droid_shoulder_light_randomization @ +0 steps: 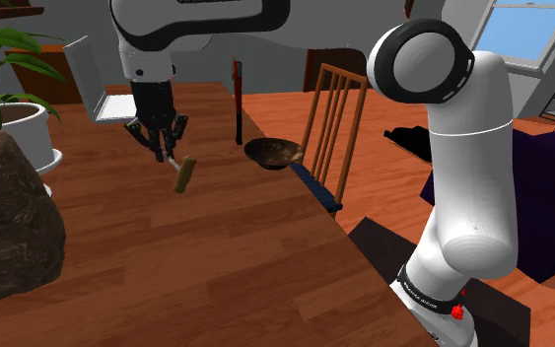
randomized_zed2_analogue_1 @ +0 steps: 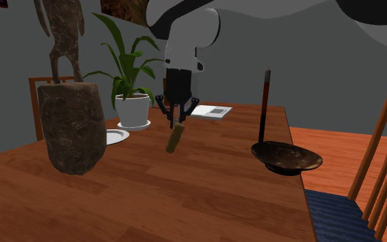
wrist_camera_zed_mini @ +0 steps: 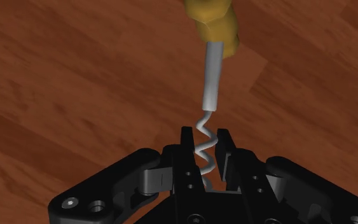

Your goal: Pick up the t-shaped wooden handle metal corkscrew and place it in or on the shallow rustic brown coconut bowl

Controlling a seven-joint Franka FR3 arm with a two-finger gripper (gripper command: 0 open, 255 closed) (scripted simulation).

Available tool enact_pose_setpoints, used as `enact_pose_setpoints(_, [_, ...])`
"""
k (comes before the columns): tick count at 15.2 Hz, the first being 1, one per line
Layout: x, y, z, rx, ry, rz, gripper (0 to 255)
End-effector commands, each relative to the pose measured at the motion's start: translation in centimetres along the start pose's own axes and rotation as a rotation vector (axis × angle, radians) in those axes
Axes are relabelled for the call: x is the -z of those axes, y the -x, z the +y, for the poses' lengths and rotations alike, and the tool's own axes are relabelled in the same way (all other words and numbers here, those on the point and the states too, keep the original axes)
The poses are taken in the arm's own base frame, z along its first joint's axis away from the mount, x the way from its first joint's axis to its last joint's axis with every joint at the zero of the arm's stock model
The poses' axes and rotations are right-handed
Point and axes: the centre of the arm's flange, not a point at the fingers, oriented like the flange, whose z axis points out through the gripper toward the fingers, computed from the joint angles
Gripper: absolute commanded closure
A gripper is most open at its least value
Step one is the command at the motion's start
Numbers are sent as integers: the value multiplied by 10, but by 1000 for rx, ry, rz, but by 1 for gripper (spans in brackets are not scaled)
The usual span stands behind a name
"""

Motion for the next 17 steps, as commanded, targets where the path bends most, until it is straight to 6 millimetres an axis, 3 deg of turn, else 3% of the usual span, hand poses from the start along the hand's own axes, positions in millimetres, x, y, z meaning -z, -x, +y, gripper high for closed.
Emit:
enact_pose_setpoints(1, [11, 1, -1, 0, 0, 0, 255])
enact_pose_setpoints(3, [17, 2, -1, 0, 0, 0, 255])
enact_pose_setpoints(17, [27, 31, 181, 0, 0, 0, 255])
